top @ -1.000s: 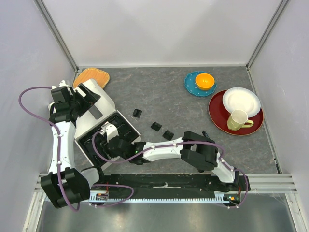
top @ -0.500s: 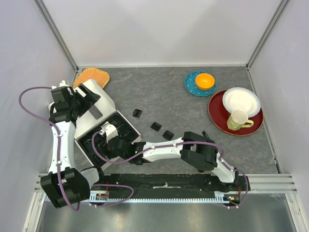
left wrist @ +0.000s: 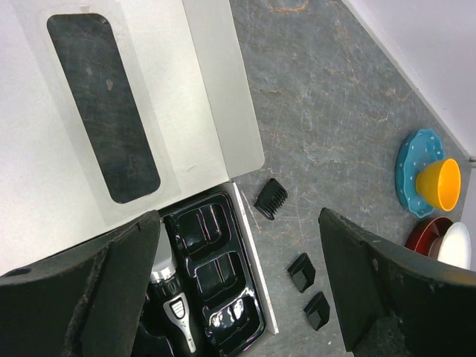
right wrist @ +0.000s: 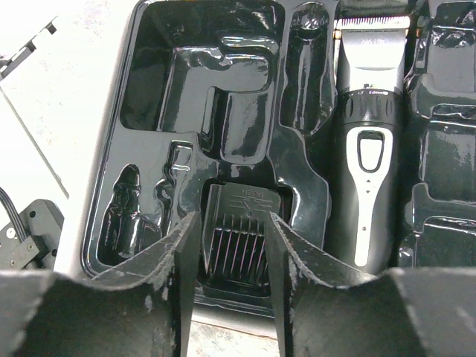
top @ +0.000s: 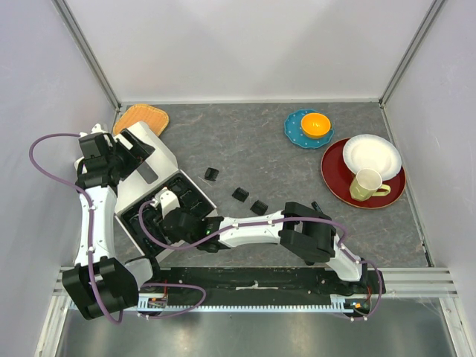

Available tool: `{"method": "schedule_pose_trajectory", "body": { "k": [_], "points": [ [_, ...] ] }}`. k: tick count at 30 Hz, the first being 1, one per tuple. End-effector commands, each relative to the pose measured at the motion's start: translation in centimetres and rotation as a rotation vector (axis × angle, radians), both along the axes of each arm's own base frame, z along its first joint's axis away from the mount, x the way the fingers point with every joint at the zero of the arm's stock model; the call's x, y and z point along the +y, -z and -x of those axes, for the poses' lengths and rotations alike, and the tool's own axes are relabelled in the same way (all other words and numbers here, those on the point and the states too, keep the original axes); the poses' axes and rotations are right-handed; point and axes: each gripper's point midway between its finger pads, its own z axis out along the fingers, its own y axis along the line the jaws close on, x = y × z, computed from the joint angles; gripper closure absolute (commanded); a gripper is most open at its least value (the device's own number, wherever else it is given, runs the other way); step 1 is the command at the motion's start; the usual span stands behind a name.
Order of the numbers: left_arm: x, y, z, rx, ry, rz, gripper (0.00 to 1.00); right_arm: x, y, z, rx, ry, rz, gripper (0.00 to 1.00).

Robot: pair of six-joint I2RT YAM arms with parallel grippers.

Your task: Sort the hair-cutting tools

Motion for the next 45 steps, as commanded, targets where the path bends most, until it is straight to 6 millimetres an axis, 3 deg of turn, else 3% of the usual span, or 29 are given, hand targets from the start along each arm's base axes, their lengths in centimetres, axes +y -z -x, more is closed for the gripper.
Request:
{"method": "schedule_pose_trajectory", "body": {
  "k": [1,14,35,41,45],
  "points": [
    [0.6,-0.5,0.0,-0.016,0.005,-0.042,0.06,0.6,-3.1,0.0,-0.024,-0.004,-0.088,0.55],
    [0.5,-0.6,0.0,-0.021,0.006,-0.044,0.06,-0.1,1.4,-0.3,-0.034,0.009,-0.013,0.63],
    [0.5,-0.6,0.1,-0.02,0.006,-0.046,0.06,-1.6,5.4,-0.3,-0.027,0.025,0.115,0.72],
    [0.6,-0.7,0.1,-0.021,0.003,-0.047,0.06,-1.1,3.5,-0.8,-0.041,0.04,0.099,0.72],
    [0.6,-0.6,0.0,-0.02,0.002,-0.048,0.06,-0.5,-0.5,-1.1,-0.056,0.055,0.031,0.66]
  ]
}}
